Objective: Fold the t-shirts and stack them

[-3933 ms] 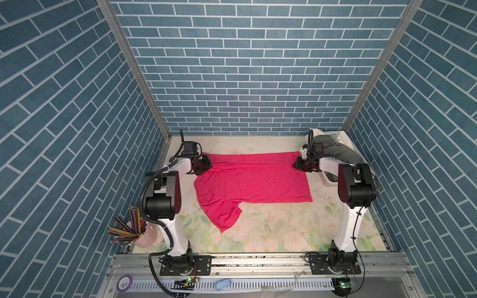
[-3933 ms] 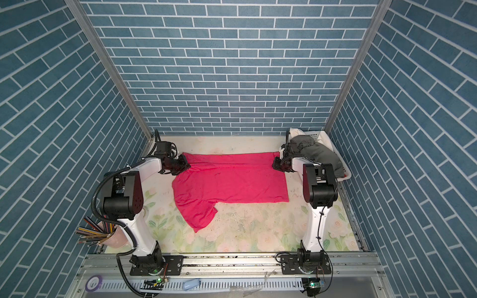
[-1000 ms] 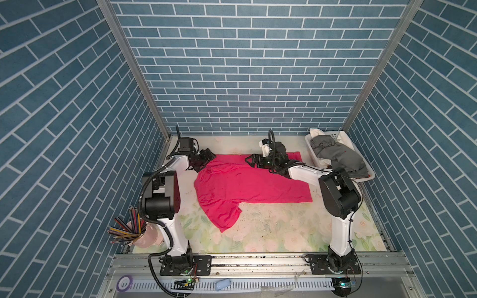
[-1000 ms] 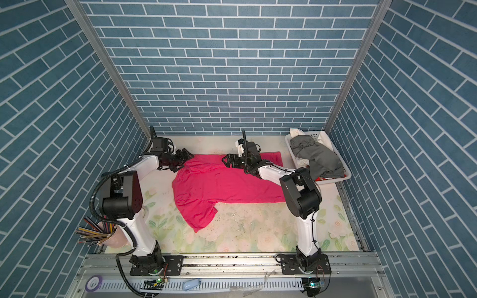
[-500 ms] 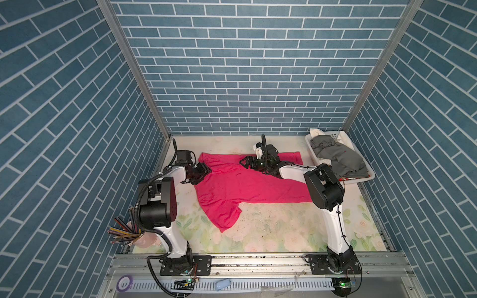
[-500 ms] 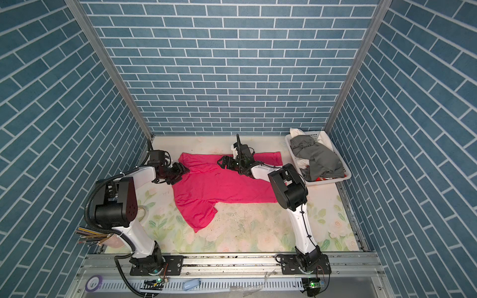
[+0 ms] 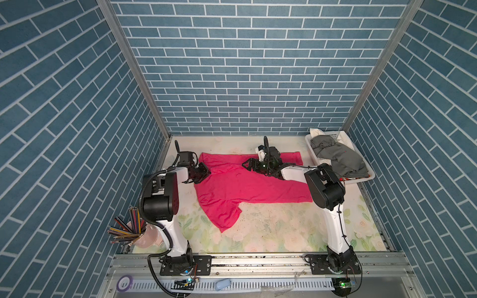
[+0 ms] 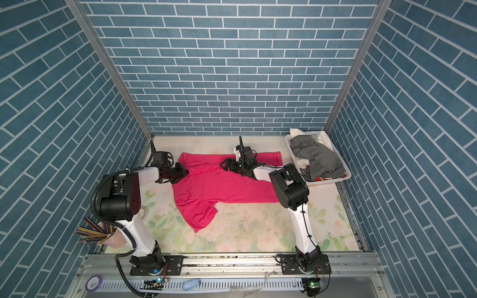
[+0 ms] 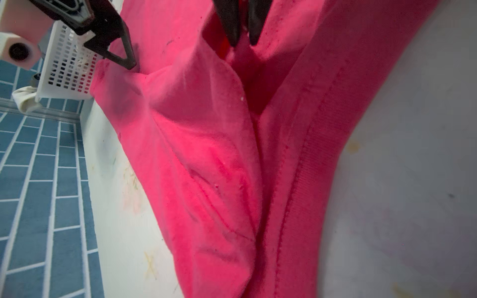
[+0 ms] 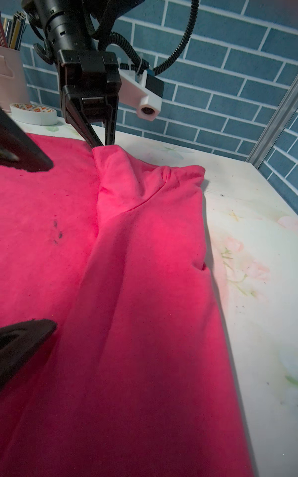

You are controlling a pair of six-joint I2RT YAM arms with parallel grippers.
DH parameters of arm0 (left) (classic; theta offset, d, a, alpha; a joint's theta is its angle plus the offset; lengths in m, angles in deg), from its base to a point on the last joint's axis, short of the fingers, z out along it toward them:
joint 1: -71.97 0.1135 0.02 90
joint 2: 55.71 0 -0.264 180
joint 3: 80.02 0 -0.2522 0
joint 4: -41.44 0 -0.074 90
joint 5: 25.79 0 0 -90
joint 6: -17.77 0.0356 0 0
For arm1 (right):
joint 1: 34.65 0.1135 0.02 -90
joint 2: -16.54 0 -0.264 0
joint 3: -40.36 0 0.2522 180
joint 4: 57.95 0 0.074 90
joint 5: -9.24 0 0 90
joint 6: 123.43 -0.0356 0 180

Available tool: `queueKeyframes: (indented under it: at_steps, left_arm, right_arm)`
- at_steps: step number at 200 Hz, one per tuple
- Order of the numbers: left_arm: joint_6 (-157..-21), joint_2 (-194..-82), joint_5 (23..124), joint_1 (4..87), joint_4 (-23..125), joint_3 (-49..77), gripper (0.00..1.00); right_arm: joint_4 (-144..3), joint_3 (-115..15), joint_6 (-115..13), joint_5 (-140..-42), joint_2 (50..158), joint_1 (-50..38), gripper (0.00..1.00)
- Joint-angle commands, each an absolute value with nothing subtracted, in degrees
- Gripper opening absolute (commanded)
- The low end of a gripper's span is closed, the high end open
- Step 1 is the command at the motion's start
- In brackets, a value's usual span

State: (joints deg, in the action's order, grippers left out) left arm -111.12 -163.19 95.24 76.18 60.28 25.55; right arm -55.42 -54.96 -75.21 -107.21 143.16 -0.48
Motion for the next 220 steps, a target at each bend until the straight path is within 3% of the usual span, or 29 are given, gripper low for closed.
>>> queueKeyframes:
  at_steps: [1,93,130,180,220]
  left_arm:
    - [-111.8,-163.3,96.3,75.9,59.2,26.1,0.00]
    - [-123.8,-157.0,111.7,74.4,55.0,27.8,0.00]
    - [-128.6,-156.5,114.6,74.6,51.3,28.4,0.00]
    - [-135.8,-157.3,117.9,75.0,45.1,26.7,0.00]
    - [-136.4,-156.6,118.8,76.1,44.9,26.9,0.00]
  right_arm:
    - [-54.2,-54.3,-76.0,-108.0,140.3,-0.9,0.89]
    - [-54.6,-53.7,-74.8,-107.8,139.3,0.0,0.90]
    - [-47.4,-50.6,-76.6,-109.4,138.6,1.9,0.91]
    - [-41.7,-47.7,-90.3,-102.0,137.3,5.3,0.92]
    - [-34.5,-49.4,-101.8,-101.7,141.4,5.6,0.93]
